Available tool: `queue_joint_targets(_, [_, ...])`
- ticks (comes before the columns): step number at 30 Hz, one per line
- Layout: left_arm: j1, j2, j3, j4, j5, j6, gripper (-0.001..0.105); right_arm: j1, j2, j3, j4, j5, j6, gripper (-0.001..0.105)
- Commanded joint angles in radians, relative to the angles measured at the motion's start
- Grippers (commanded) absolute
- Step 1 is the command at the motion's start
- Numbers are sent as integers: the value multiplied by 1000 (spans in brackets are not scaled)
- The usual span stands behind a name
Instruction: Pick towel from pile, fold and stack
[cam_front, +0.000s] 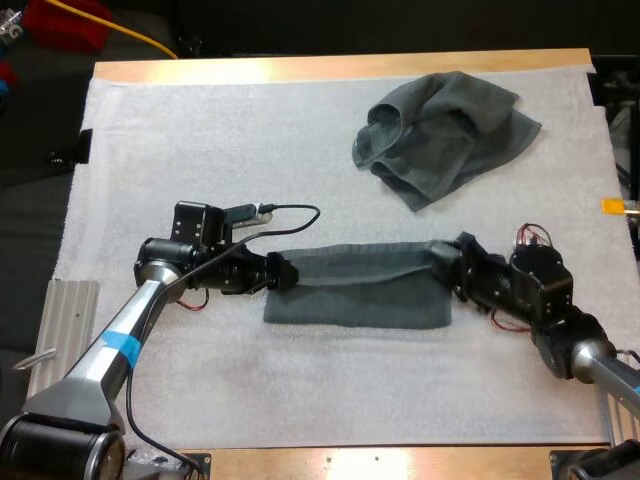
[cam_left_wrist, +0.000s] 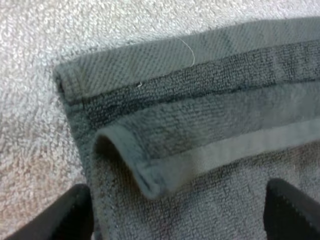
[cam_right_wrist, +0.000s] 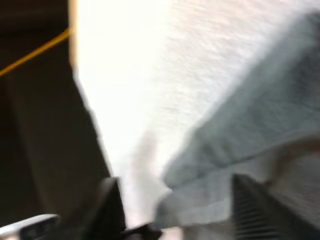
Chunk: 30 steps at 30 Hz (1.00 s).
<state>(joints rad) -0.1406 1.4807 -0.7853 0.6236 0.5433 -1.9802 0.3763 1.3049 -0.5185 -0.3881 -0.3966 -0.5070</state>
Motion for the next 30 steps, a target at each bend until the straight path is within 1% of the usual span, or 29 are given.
queue_joint_targets(1, [1, 2, -7, -7, 22, 8, 69, -4, 1, -5, -81, 3, -24, 67])
queue_joint_targets(4, [1, 2, -7, -10, 64, 19, 69, -4, 1, -5, -150, 2, -56, 67])
queue_joint_targets(6, [1, 2, -7, -16, 102, 24, 69, -4, 1, -5, -154, -16, -67, 67])
queue_joint_targets(9, [1, 2, -7, -20, 129, 41, 69, -4, 1, -5, -154, -37, -119, 67])
queue_joint_targets(13, [1, -33, -7, 6, 129, 98, 69, -4, 1, -5, -154, -80, -144, 67])
queue_joint_targets(20, [1, -190, -7, 12, 119, 108, 69, -4, -1, -5, -134, -106, -161, 67])
queue_joint_targets(22, [1, -225, -7, 23, 117, 108, 69, -4, -11, -5, -94, -107, -178, 67])
queue_joint_targets(25, [1, -276, -7, 55, 78, 114, 69, -4, -43, -5, 13, -97, -241, 67])
queue_joint_targets(28, [1, -332, -7, 109, 58, 145, 69, -4, -91, -5, 116, -89, -319, 67])
queue_joint_targets(29, [1, -358, -7, 144, 54, 157, 69, -4, -126, -5, 184, -69, -360, 67])
queue_joint_targets(30, [1, -367, -7, 154, 49, 159, 69, -4, -137, -5, 211, -61, -374, 67])
